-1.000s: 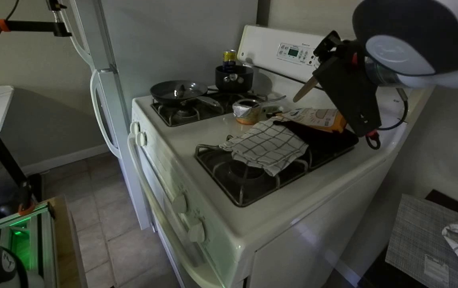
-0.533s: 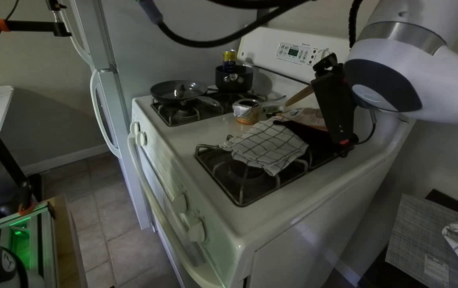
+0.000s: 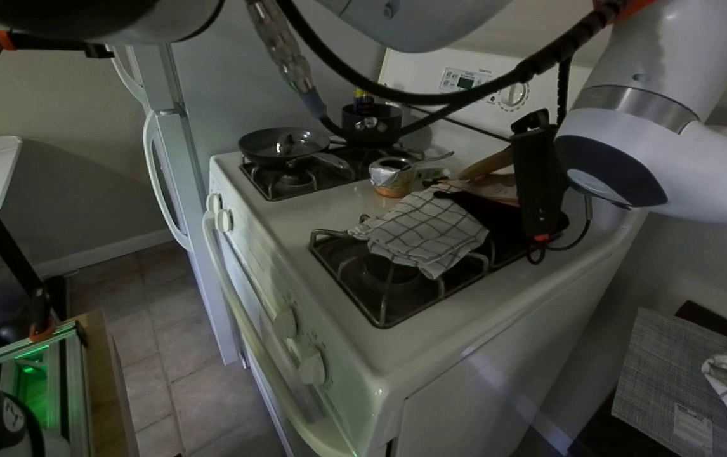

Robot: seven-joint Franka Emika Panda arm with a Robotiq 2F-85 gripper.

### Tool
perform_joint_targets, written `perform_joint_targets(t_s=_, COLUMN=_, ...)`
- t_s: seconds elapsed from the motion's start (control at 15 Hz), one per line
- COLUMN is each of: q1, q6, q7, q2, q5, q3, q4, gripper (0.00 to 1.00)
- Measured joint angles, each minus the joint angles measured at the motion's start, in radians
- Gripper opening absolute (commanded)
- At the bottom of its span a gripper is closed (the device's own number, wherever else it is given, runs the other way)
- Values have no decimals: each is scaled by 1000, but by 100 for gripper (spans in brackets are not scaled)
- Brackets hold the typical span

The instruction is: Take the cutting board off of the kitchen towel

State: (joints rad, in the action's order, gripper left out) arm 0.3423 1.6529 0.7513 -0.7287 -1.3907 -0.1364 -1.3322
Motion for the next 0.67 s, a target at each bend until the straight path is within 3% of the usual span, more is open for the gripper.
perform_joint_targets(t_s=0.2, q1=-1, q6=15, q7=-58, q2=-54, q5=2, q3=6, q4=62, gripper=0)
perform_joint_targets(t_s=0.27, q1=-1, q6=15, q7=-77, q2=-70, q5=6, q3=10, q4=82, gripper=25)
perform_joint_targets(t_s=0.4, q1=-6, q6=15, q7=-130, q2=-94, q5=36, q3=13, q4=122, gripper=33)
perform_joint_targets(t_s=0.67, q1=-21, q6=14, q7=-228, q2=-94, q5=240, q3=5, q4=196, gripper=64)
